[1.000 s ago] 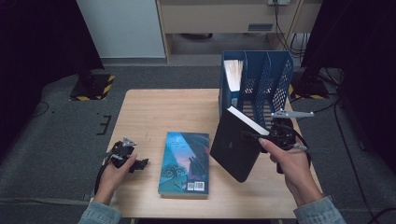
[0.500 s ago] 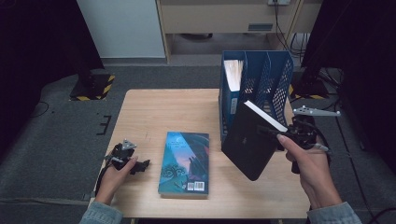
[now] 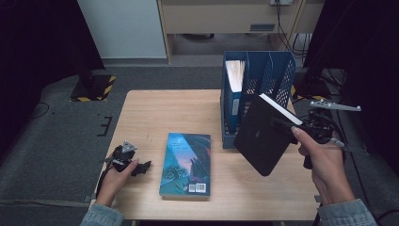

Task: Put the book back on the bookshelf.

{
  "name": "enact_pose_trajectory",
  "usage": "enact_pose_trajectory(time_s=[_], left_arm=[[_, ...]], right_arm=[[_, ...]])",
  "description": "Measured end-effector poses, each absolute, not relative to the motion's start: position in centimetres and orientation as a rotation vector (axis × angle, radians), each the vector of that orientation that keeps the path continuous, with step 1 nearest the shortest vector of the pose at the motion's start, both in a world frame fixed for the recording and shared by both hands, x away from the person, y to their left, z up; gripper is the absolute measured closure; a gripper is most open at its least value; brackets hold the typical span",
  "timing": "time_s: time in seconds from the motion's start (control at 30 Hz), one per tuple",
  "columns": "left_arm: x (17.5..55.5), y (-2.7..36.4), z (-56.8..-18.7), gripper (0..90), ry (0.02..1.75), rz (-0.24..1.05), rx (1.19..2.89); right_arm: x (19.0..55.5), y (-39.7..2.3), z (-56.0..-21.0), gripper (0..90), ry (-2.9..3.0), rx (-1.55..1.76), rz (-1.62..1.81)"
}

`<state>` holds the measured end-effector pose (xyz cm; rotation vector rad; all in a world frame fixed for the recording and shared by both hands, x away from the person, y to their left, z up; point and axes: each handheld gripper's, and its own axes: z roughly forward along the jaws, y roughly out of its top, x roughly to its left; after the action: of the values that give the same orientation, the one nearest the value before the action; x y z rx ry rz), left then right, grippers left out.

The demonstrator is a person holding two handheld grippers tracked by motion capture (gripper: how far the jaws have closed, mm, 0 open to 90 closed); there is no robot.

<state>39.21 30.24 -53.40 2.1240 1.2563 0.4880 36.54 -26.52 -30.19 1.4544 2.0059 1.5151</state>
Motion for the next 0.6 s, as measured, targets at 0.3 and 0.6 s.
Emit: enact_pose_trajectory(time_s=[0.3, 0.6], left_arm=[[39.1, 30.1, -53.4, 0.0, 1.261, 0.491, 2.115], [39.1, 30.1, -53.4, 0.0, 1.261, 0.491, 2.115]], right_arm=[[37.4, -28.0, -29.3, 52.5, 1.934, 1.494, 1.519], [38.8, -29.1, -28.8, 52.5, 1.854, 1.525, 1.478]])
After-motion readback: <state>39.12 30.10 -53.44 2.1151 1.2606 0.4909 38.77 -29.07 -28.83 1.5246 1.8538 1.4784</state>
